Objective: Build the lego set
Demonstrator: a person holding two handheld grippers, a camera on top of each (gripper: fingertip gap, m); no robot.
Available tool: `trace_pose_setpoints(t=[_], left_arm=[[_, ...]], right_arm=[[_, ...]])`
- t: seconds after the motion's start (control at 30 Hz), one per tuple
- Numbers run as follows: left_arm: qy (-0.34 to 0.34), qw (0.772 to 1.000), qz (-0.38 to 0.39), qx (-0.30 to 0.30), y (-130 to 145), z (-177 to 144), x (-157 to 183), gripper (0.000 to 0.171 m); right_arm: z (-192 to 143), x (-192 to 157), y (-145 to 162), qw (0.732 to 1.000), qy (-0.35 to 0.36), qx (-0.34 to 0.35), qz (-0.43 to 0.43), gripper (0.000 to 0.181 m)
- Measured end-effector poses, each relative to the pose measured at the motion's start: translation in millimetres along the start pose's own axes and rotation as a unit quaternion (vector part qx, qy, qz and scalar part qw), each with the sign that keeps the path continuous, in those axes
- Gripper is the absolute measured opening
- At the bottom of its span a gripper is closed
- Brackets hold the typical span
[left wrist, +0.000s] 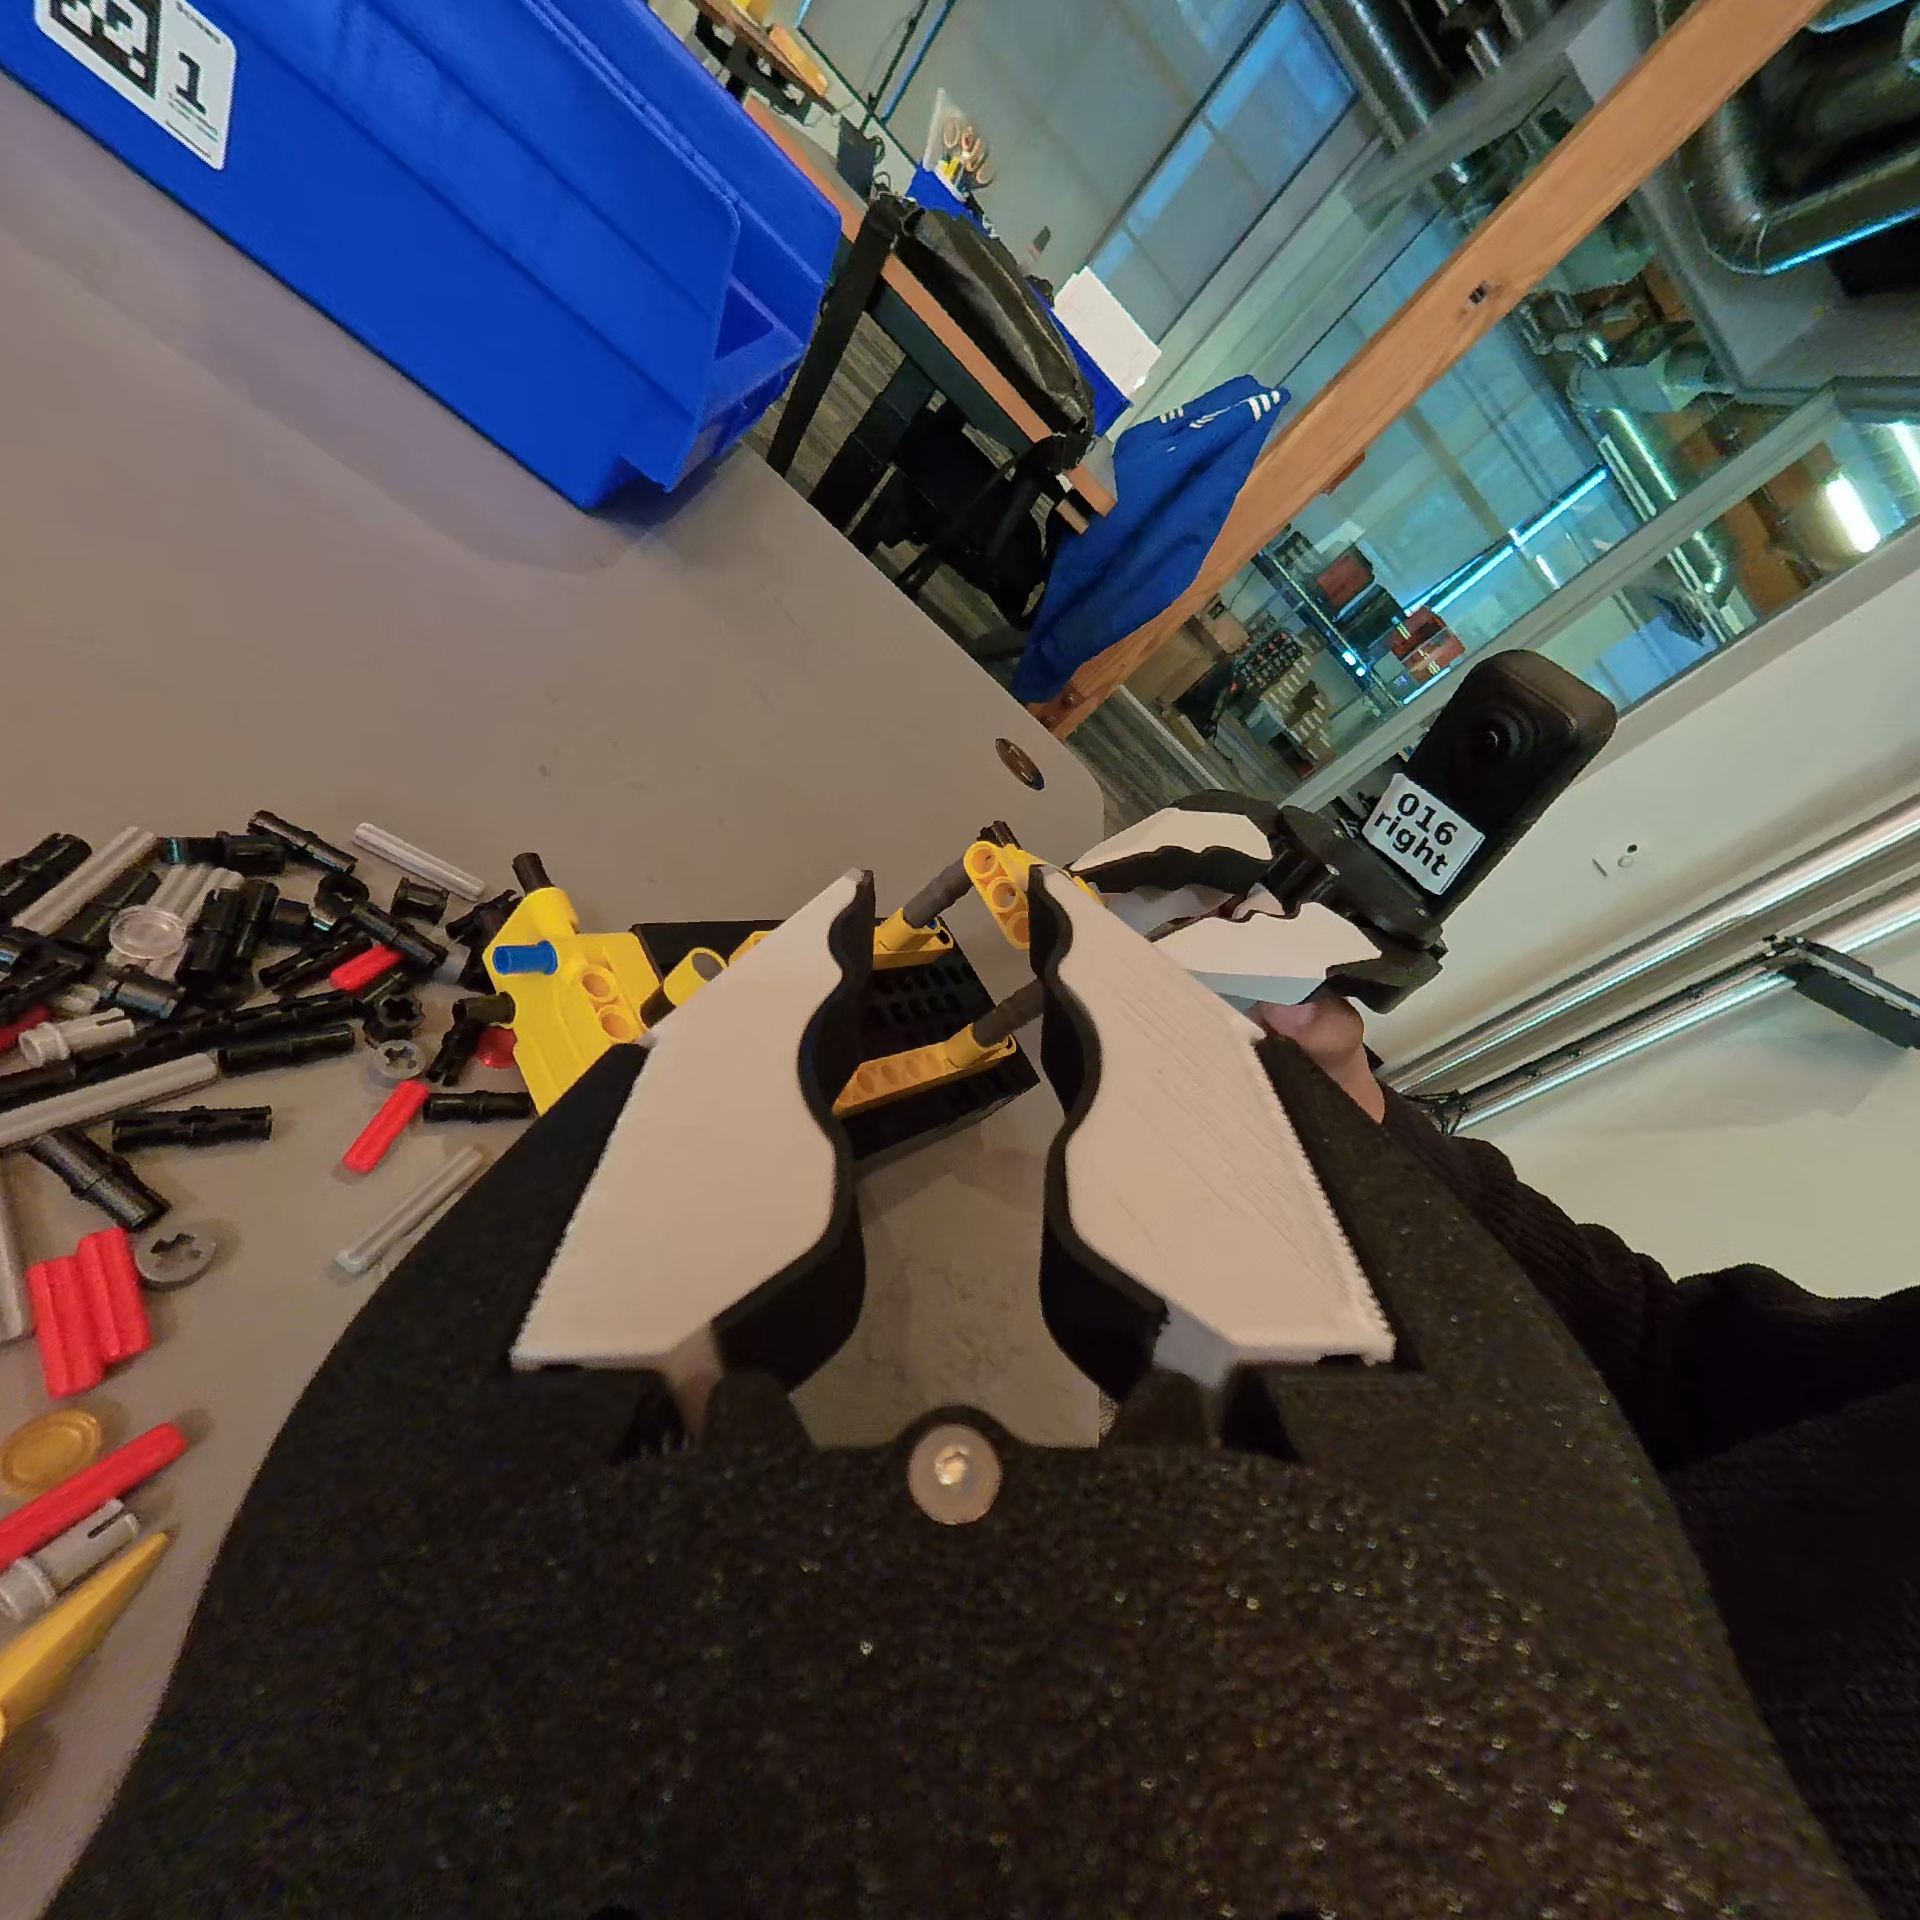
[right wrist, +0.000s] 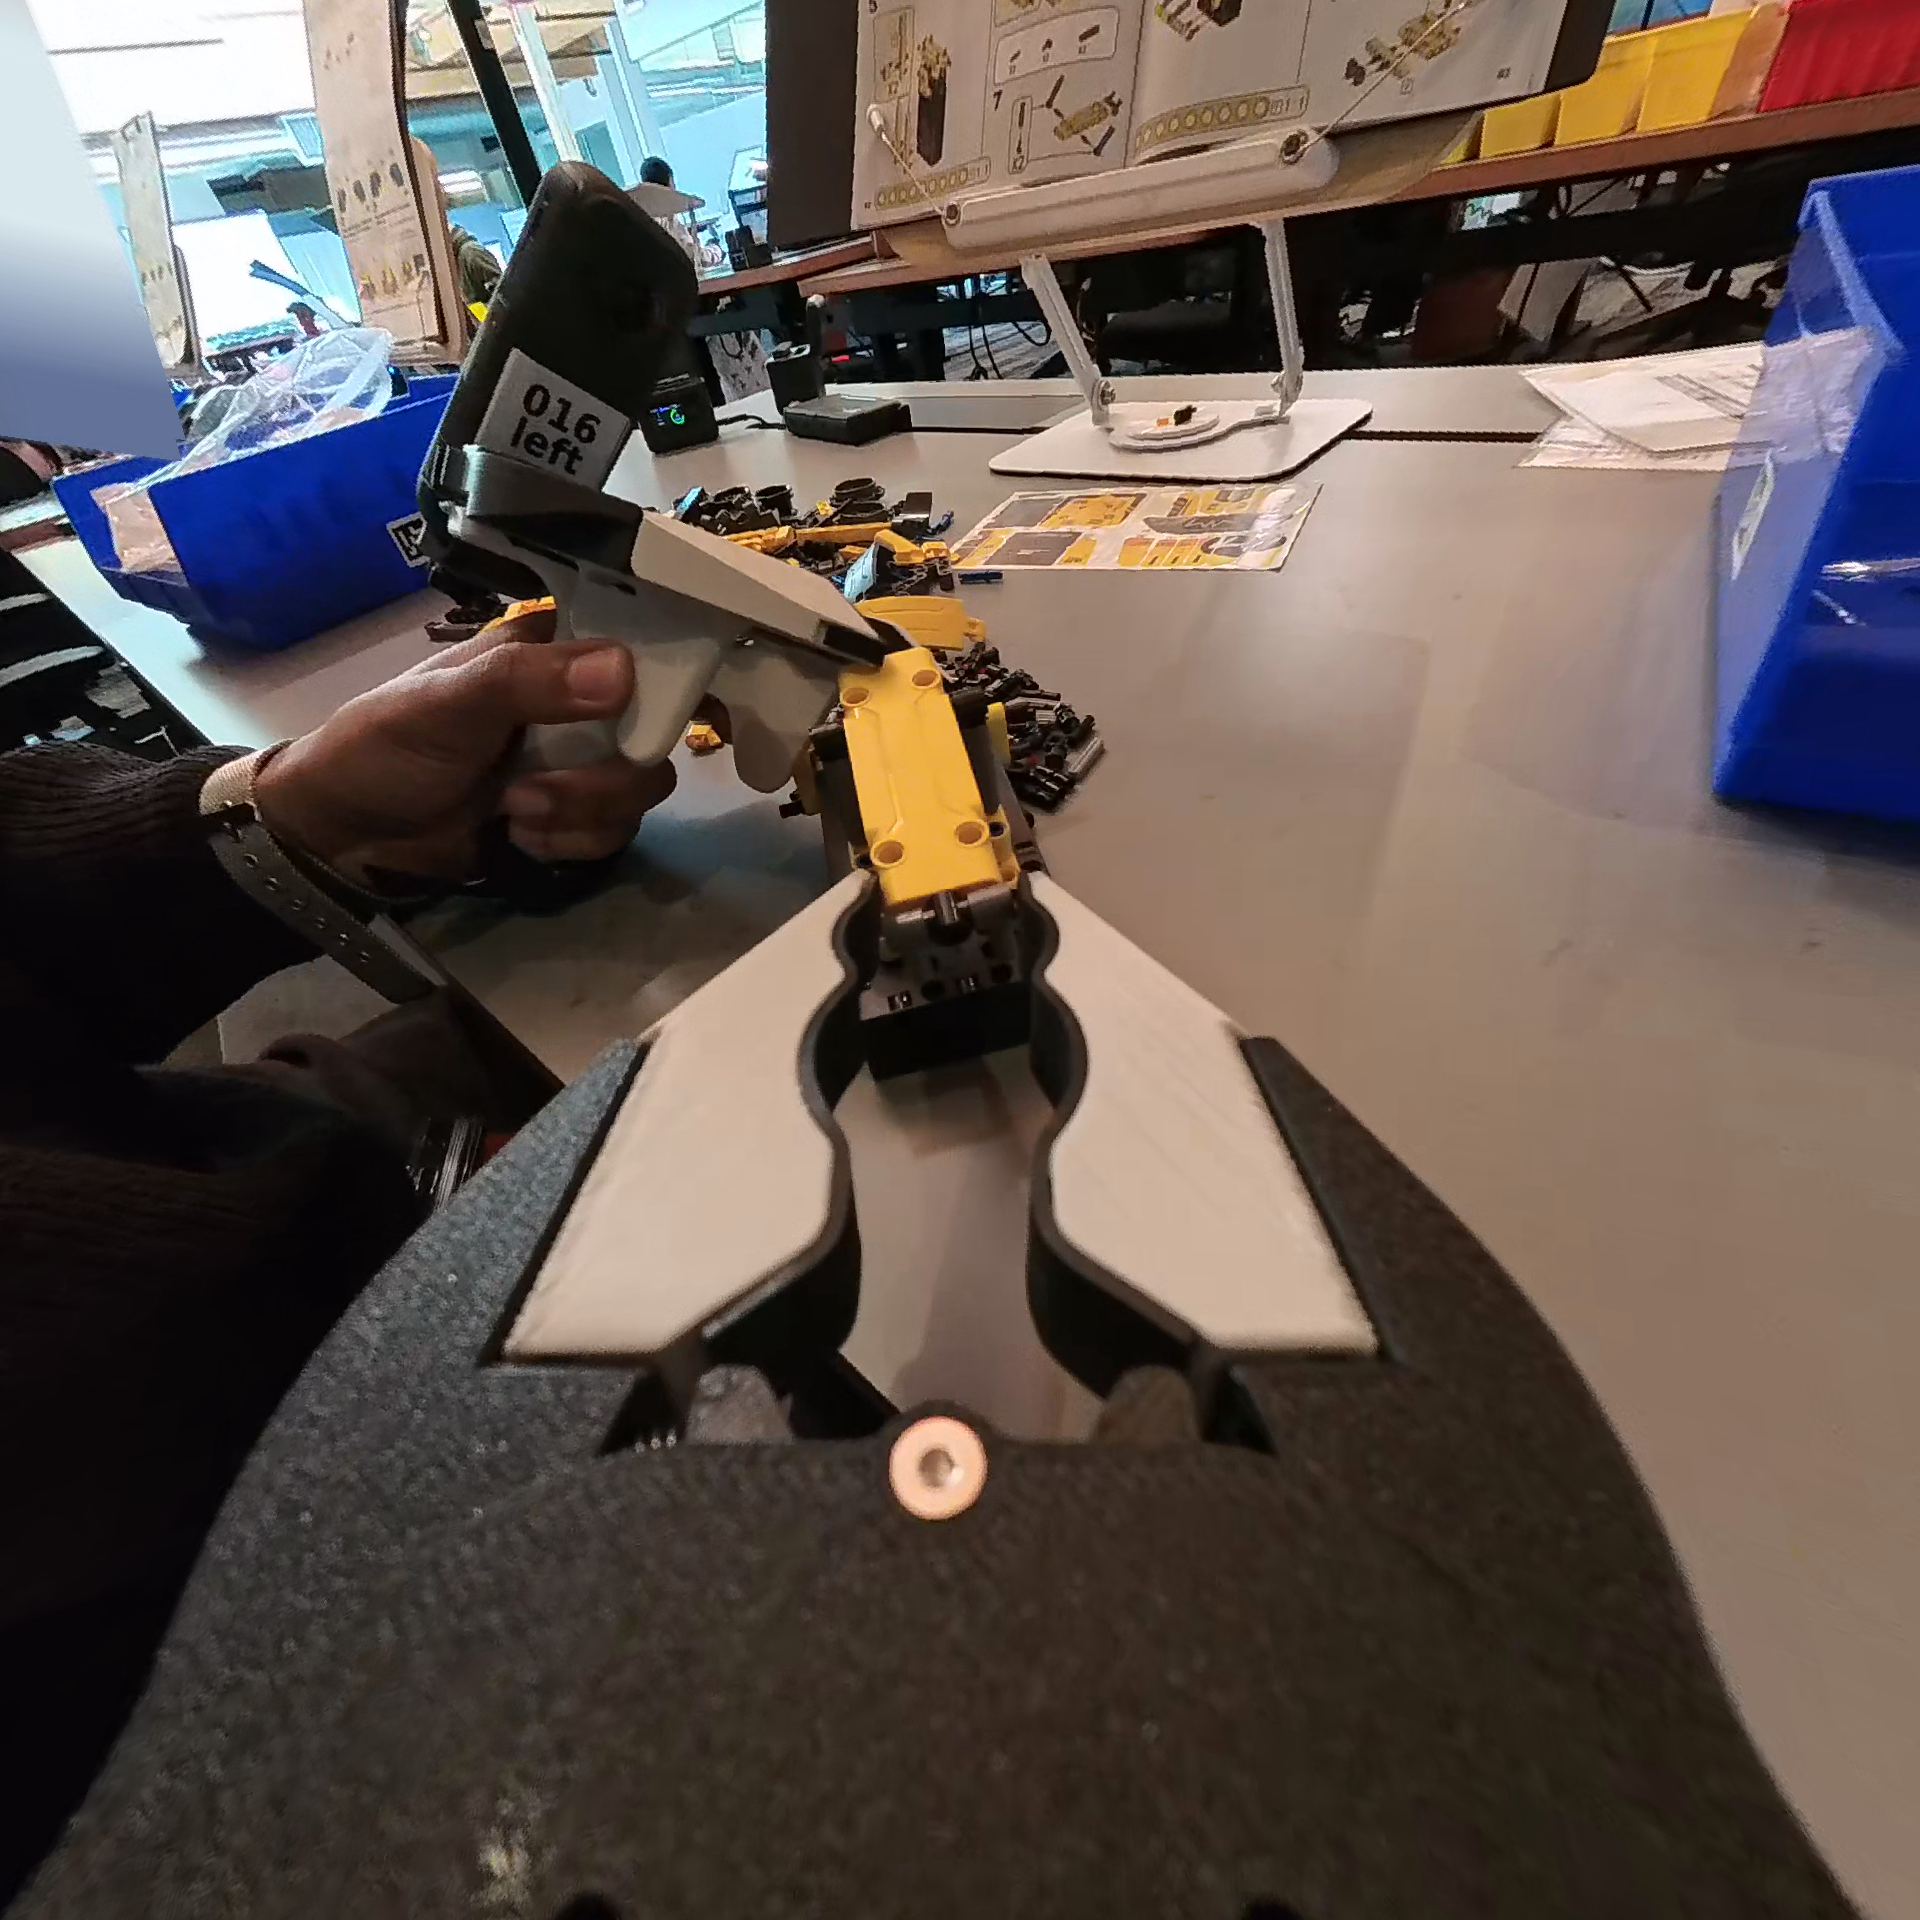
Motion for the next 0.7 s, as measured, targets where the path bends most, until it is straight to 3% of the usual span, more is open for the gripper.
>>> trace_pose_setpoints(t=[0.37,0.7], left_arm=[[-0.002,1.0,0.009,0.003,0.5,-0.5,1.6,0.027],[0.009,1.0,0.016,0.022,-1.5,-5.5,4.4,0.024]], right_arm=[[-3.5,2.8,-2.7,1.0,0.009,0.022,0.017,0.026],[-8.9,-0.2,-1.4,0.999,0.027,-0.018,-0.018,0.03]])
Point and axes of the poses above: each gripper's, where its closed fingertips meet, z out along the fingers, y out of its underside, x = y × z across the jaws, the point moved 5 cm from there along -z, back along the fingers, and after that the axes turned 15 degrees about -z, right-handed, at the moved point
